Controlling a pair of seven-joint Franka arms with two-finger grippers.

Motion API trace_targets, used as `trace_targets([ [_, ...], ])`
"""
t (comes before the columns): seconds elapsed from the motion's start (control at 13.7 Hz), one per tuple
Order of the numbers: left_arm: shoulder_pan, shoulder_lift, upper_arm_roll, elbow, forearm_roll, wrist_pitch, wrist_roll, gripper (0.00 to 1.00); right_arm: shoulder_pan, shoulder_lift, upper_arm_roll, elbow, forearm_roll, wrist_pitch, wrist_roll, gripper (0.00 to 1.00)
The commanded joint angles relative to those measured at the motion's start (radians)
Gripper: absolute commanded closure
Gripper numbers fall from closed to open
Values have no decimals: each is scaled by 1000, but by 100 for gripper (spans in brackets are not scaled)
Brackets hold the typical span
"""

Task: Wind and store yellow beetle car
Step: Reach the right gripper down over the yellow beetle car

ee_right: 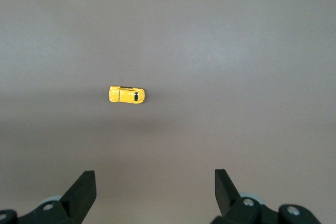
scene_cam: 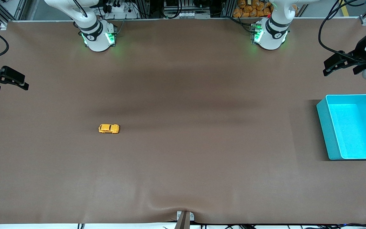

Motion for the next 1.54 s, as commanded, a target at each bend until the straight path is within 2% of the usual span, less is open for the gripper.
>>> trace_targets([
  [0.0,12,2,-3,3,-22,-9,-2,0,-8,2,1,14,19,-17,-14,0],
  [0.22,10,5,-4,13,-19,-10,-2,0,-6,10,0,5,19,-12,-20,0],
  [0.37,6,3,-9,15,-16,-10,-2,0,-9,16,-2,-33,17,20,-153,0],
  [0.66,10,3,-10,15,-13,-10,0,0,2,48,0,-263,16,259,-233,0],
  [0.8,10,5,-10,15,-13,-9,0,0,29,54,0,-384,16,417,-353,0],
  [0.88,10,3,-10,15,-15,-10,0,0,40,73,0,-421,16,446,-386,0],
  [1.17,7,3,-10,15,-13,-10,-2,0,124,174,0,-432,14,468,-456,0],
  [1.46,10,5,-10,15,-15,-9,0,0,164,244,1,-444,8,523,-746,0],
])
